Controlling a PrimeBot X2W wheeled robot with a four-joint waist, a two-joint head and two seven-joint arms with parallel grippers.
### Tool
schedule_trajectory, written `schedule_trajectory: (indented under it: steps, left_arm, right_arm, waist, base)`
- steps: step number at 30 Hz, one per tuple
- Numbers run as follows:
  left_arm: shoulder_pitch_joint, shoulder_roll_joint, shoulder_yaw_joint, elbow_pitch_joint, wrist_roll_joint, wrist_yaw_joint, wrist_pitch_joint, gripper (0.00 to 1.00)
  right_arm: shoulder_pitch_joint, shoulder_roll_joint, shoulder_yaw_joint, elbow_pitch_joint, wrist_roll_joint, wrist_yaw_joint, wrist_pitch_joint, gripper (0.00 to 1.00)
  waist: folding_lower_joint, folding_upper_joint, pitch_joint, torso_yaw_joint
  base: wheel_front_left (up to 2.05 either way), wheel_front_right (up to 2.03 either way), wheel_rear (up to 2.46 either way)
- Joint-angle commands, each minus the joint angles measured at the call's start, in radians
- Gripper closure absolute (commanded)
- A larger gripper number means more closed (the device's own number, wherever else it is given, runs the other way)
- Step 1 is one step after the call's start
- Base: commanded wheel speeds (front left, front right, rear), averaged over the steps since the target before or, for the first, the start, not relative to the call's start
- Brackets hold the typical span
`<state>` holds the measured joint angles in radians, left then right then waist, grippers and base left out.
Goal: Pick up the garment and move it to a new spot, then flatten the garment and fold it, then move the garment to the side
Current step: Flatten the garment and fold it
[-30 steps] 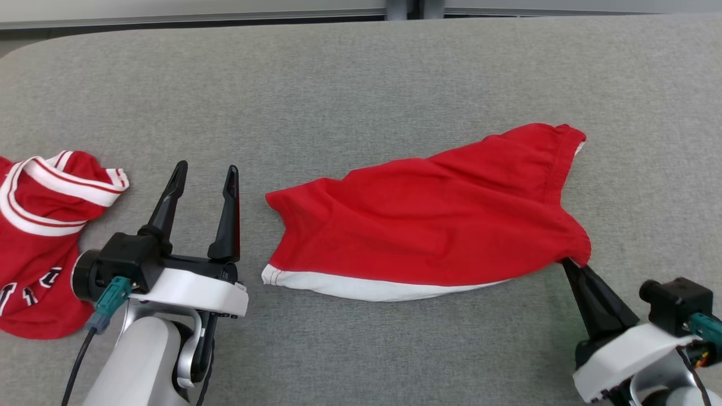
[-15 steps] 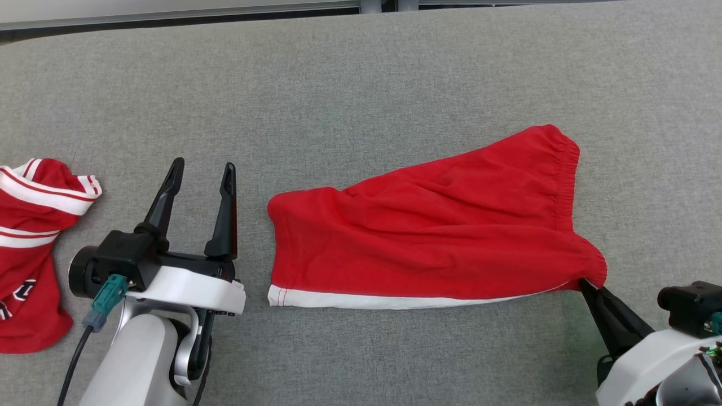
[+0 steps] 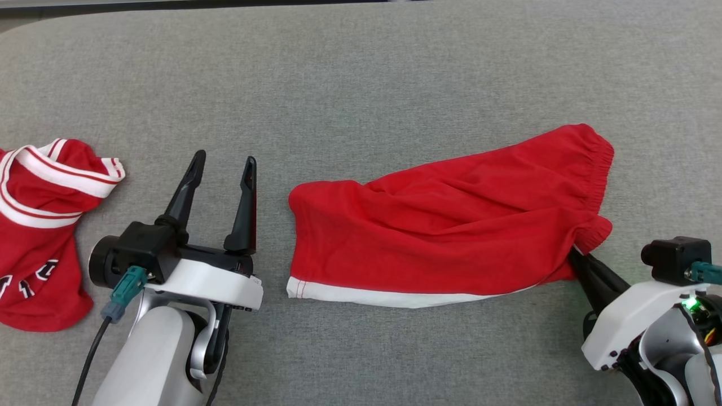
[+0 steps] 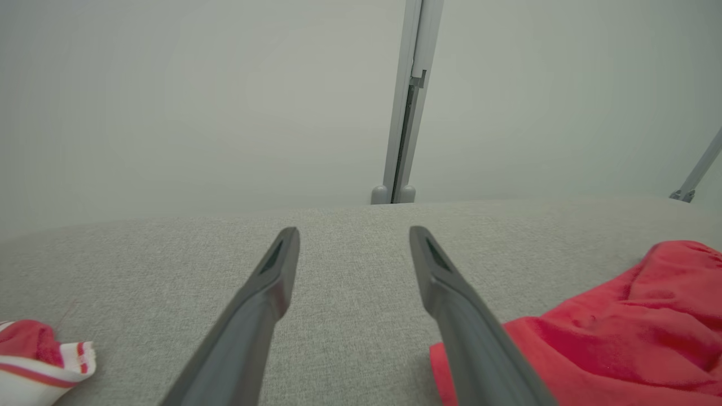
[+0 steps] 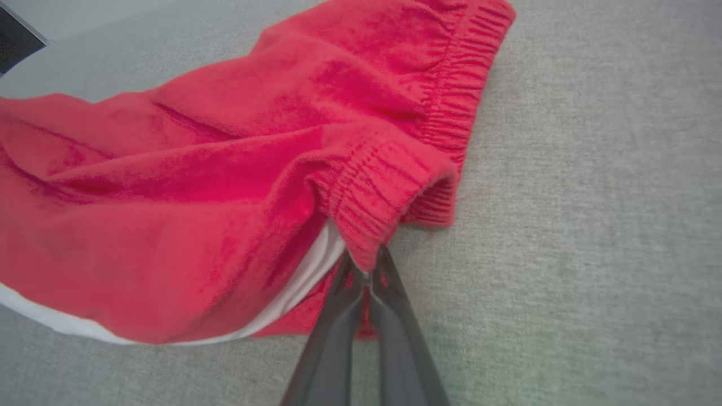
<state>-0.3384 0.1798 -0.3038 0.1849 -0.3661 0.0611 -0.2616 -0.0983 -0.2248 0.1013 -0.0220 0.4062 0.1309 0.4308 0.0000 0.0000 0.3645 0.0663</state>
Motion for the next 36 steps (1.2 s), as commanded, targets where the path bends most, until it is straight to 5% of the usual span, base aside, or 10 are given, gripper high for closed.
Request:
schedule_trajectory:
  steps: [1,3,6,22,36]
  left_arm:
    - [-0.021,0.002,0.001,0.003,0.006,-0.005,-0.005,0.0]
    - [-0.024,-0.002,-0.001,0.007,0.006,-0.007,-0.004,0.0]
    - [-0.019,-0.003,0.005,0.008,0.007,-0.004,-0.004,0.0]
    - [0.051,0.022,0.033,0.017,-0.004,0.011,-0.004,0.0]
    - [0.139,0.046,0.037,-0.011,-0.024,0.035,0.025,0.0]
  right_arm:
    - [-0.01,-0.005,0.002,0.02,0.005,0.0,-0.001,1.0]
    - [-0.021,-0.005,0.007,0.042,0.009,0.0,-0.015,0.96]
    - [-0.015,-0.003,-0.003,0.05,0.013,0.0,-0.044,0.0]
    - [0.154,0.027,-0.086,-0.118,0.014,0.0,-0.18,0.0]
    - [0.08,0.005,-0.077,-0.146,-0.06,0.0,-0.444,0.0]
  waist:
    - [0.0,0.0,0.005,0.01]
    - [0.0,0.0,0.007,0.014]
    - [0.0,0.0,0.006,0.016]
    - [0.0,0.0,-0.063,-0.038]
    - [0.0,0.0,-0.186,-0.035]
  base:
    - [0.0,0.0,0.0]
    - [0.0,0.0,0.0]
    - [0.0,0.0,0.0]
    - [0.0,0.0,0.0]
    - [0.0,0.0,0.0]
